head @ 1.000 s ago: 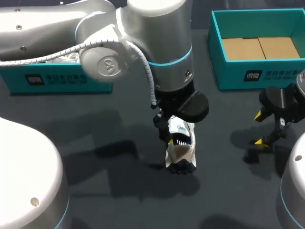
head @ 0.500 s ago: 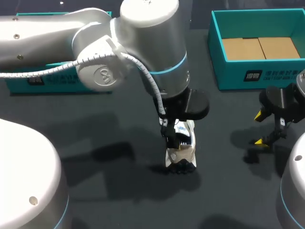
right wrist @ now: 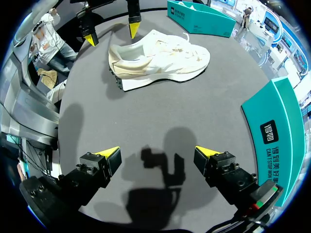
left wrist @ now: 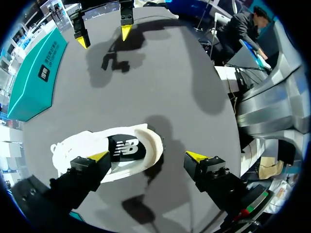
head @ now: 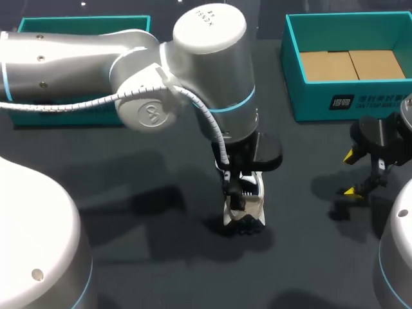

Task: Take the shoe out of the shoebox, open the shoe tongue, remove and reinsert the insole, then place the shoe into the shoebox

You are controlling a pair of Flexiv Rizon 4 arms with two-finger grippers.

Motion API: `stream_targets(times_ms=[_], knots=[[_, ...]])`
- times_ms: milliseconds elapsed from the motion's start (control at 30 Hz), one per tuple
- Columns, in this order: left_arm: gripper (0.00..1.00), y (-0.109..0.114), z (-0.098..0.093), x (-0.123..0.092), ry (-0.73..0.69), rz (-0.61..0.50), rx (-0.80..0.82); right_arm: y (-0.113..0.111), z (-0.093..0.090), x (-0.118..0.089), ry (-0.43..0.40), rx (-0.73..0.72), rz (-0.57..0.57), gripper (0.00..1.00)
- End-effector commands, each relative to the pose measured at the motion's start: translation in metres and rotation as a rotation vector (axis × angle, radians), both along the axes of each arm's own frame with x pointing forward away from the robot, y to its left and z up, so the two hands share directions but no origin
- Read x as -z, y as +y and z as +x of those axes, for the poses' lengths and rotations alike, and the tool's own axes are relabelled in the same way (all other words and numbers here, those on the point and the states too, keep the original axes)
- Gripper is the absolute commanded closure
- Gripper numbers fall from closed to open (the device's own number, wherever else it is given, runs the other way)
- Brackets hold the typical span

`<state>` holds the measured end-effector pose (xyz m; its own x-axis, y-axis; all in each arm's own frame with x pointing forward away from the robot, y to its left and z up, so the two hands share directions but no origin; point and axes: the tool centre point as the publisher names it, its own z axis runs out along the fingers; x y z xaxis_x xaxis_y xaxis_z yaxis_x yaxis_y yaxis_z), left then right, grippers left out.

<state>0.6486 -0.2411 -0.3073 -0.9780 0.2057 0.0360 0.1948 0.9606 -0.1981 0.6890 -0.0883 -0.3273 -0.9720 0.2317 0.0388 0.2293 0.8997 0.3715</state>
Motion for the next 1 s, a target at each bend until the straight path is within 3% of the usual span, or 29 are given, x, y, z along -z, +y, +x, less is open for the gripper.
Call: stream_targets(times_ms=[33, 567, 1000], knots=[[0.00, -0.014, -0.001, 0.014, 0.011, 0.030, 0.001, 0.000, -0.002, 0.000, -0.003, 0.001, -0.002, 0.00], [0.00, -0.020, -0.020, 0.035, -0.003, 0.081, -0.081, 0.000, -0.002, 0.000, -0.003, 0.001, -0.002, 0.00], [0.00, -0.013, -0.016, 0.055, -0.016, 0.126, -0.170, 0.000, -0.002, 0.000, -0.003, 0.001, -0.002, 0.00]])
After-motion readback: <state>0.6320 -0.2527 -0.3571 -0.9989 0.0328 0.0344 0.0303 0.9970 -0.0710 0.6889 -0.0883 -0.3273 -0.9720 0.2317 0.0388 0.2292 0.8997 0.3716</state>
